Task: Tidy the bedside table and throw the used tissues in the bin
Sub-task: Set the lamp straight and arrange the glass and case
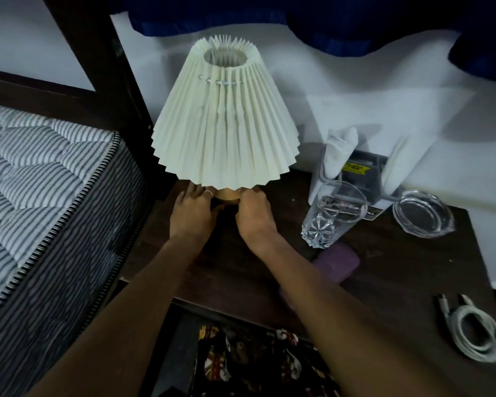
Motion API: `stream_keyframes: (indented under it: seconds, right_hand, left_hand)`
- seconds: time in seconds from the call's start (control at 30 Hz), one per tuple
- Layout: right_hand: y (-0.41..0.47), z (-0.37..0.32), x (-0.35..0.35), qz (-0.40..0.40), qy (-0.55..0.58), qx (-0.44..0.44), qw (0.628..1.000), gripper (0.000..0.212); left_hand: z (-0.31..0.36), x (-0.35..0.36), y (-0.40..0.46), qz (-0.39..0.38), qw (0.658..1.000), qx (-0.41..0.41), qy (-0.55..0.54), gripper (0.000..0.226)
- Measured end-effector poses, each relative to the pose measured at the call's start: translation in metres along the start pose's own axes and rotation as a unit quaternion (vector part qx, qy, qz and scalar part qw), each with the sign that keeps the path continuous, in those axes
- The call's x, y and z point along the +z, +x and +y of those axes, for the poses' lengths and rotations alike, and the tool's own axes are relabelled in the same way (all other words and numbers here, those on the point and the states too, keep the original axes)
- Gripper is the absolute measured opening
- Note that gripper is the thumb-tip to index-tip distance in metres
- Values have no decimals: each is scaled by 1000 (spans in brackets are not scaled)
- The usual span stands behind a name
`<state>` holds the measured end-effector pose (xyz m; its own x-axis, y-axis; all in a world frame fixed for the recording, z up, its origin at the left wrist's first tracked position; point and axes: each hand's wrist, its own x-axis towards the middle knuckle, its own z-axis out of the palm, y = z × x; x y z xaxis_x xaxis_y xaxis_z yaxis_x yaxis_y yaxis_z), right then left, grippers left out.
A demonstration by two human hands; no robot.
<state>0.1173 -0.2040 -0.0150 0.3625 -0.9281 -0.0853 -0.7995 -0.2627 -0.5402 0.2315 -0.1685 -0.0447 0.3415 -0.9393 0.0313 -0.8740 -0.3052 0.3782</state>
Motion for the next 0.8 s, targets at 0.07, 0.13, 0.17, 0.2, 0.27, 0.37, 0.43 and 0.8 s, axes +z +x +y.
stream_keyframes:
  seconds: [0.07, 0.13, 0.17, 0.2, 0.27, 0.37, 0.43, 0.8]
  right_hand:
    - [-9, -3, -14, -41, -3, 10, 999, 39]
    - [-28, -3, -31, -45, 18, -6, 999, 47]
    - [-41, -1, -39, -31, 34, -23, 999, 49]
    - [-55, 2, -48, -4, 50, -39, 998, 50]
    - [-84, 12, -67, 77, 53, -66, 993, 42]
    - [-107, 37, -98, 204, 29, -59, 977, 36]
    - [-109, 59, -113, 213, 26, 7, 977, 44]
    - [-86, 91, -117, 104, 40, 75, 991, 22]
  left_hand:
    - [1, 5, -9, 5, 1000, 0, 14, 45]
    - [6, 8, -21, -6, 1000, -23, -6, 57]
    - [10, 9, -28, -10, 999, -36, -21, 62]
    - [16, 8, -37, -12, 998, -48, -38, 65]
    - [33, 4, -56, -16, 994, -81, -75, 67]
    - [60, 1, -85, -42, 984, -136, -106, 64]
    - [80, 2, -105, -72, 975, -163, -131, 61]
    - [110, 20, -174, -24, 973, -145, -180, 48]
